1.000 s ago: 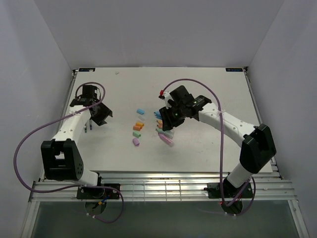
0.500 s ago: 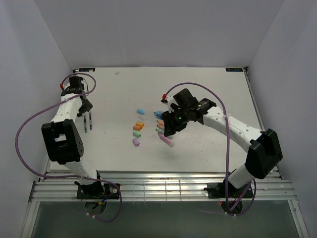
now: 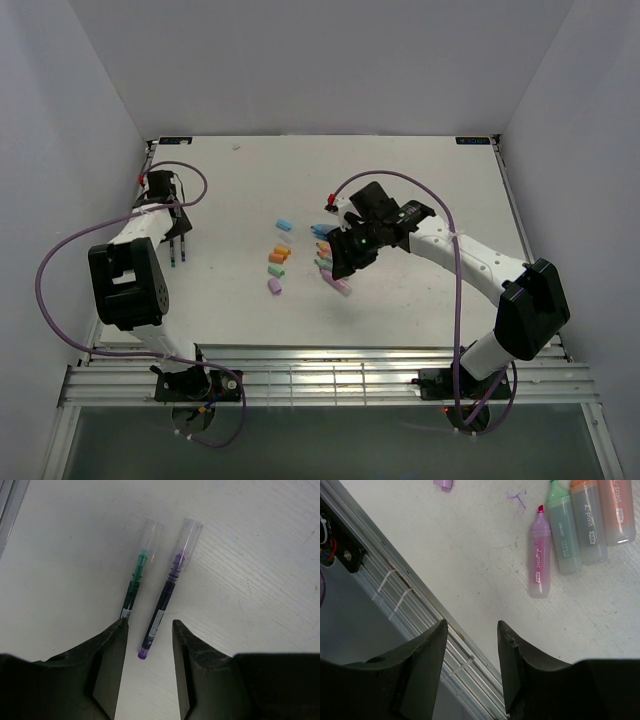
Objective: Open the pen caps
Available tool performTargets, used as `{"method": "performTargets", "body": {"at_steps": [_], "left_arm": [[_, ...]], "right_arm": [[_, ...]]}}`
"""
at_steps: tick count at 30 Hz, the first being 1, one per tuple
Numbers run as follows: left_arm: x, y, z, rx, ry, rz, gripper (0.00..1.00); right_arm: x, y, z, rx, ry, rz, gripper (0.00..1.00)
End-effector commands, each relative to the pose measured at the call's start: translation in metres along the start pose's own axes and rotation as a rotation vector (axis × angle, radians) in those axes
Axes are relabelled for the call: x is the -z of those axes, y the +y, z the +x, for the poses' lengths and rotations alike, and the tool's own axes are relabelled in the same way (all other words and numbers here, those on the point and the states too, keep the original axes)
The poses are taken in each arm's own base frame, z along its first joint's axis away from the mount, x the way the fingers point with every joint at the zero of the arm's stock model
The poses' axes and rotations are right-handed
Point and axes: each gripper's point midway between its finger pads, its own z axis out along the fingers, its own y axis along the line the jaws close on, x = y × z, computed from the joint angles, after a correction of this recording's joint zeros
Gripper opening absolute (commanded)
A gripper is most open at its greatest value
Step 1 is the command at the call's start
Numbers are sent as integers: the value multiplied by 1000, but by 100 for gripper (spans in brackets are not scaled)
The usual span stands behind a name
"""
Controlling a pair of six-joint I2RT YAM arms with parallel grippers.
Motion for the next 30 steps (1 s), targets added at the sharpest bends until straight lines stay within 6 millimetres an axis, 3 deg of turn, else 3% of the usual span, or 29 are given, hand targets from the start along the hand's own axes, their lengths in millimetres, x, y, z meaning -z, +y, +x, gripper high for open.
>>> {"method": "performTargets", "body": {"at_steps": [1,24,30], "left_arm": [[1,-5,-13,-27,-74,55,51],[-38,-25,5,-88,-22,128,44],[-45,-32,12,-97,1,156,34]], "right_arm": [[-2,0,3,2,8,-20,51],[-5,-8,11,-30,28,-4,50],[-2,-11,10,-34,21,12,50]]}}
